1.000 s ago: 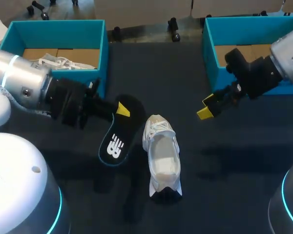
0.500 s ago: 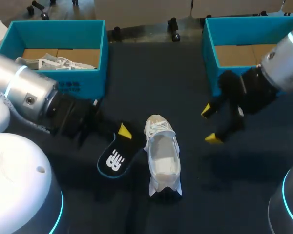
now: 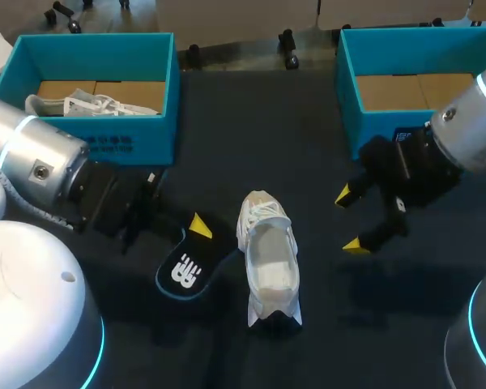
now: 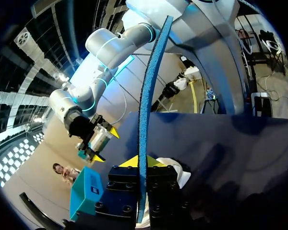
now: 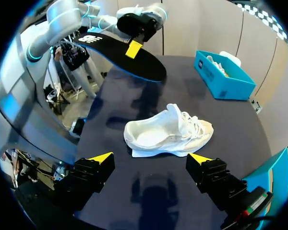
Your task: Take the shoe out of the shoebox, open the shoe tongue, remove and reinsert the insole, then place the shoe into the shoebox
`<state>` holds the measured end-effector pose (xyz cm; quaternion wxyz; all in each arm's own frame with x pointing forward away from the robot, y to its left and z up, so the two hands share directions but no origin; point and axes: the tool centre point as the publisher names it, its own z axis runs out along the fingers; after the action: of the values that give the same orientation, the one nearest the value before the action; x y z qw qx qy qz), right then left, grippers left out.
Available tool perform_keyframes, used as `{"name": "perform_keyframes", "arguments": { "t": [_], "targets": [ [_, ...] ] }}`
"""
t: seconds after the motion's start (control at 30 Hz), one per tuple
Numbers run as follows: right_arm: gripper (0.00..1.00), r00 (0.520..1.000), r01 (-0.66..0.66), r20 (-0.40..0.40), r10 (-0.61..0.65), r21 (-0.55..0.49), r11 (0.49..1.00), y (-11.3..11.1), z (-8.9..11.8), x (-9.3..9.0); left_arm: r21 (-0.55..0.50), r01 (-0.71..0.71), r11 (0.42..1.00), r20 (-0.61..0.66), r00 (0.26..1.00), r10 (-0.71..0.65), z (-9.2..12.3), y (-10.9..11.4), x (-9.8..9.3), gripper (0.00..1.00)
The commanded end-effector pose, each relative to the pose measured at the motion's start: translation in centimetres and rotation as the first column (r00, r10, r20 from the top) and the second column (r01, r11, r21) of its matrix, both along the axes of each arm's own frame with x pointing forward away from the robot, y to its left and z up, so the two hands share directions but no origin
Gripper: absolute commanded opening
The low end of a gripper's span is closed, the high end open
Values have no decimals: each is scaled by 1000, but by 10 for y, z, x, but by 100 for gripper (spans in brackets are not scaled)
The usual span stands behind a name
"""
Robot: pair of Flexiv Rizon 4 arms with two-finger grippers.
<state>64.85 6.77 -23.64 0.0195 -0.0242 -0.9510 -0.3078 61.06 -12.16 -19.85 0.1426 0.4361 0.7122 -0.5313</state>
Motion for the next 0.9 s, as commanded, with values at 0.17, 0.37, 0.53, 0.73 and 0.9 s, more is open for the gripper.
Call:
{"name": "perform_keyframes", "arguments": {
  "t": [0.17, 0.37, 0.53, 0.73, 0.9],
  "targets": [
    [100, 995, -30, 93, 40, -108, 994, 9, -23, -16, -15, -23, 1000, -88, 996, 22, -15, -5, -29, 0],
    [100, 987, -50, 142, 72, -153, 987, 18, -41, -33, -41, -6, 999, -160, 987, -1, -22, -3, -49, 0],
    [100, 984, -68, 149, 97, -191, 979, 23, -49, -40, -84, 20, 996, -224, 974, -38, -26, -5, -63, 0],
    [100, 985, -81, 131, 113, -231, 970, 28, -60, -45, -168, 35, 985, -295, 952, -84, -31, -16, -76, 0],
    [100, 991, -71, 99, 94, -223, 972, 29, -68, -45, -173, 20, 985, -331, 941, -77, -32, -22, -79, 0]
  ]
}}
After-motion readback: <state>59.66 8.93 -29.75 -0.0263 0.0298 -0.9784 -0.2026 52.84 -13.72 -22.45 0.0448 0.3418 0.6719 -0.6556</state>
